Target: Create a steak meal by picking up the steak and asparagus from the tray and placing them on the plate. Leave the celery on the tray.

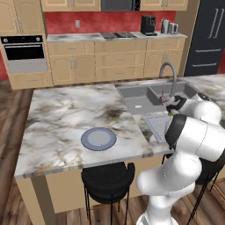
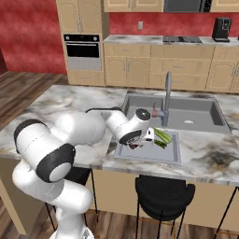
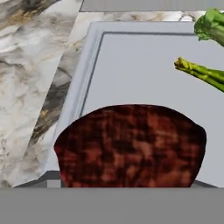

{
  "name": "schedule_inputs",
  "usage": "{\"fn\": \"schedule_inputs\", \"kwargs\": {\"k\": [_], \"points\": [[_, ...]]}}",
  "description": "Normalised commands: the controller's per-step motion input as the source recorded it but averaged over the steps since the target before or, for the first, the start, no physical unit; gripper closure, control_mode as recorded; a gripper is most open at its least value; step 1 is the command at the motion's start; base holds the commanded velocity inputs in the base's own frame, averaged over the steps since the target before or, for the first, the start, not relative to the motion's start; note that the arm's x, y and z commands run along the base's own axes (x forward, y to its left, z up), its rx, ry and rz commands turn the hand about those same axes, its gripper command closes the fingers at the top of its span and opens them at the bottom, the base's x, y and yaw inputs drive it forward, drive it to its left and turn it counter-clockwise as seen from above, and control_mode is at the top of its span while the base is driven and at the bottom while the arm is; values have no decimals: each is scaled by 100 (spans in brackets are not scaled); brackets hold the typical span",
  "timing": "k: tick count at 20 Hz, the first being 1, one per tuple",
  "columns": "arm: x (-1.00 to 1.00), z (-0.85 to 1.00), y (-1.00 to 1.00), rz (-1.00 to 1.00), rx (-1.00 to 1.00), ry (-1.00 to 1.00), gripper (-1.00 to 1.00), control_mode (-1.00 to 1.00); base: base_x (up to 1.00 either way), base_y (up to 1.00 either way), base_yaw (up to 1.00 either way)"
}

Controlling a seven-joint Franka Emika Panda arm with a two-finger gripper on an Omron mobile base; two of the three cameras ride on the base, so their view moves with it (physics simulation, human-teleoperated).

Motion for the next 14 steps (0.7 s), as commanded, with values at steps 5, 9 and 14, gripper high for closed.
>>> {"fn": "schedule_inputs", "kwargs": {"k": [5, 9, 14], "points": [[-58, 94, 96, 22, 0, 0, 100, -100, 0, 0, 0], [-23, 100, 78, 21, 0, 0, 100, -100, 0, 0, 0], [-29, 83, 88, 19, 0, 7, 100, -100, 0, 0, 0]]}}
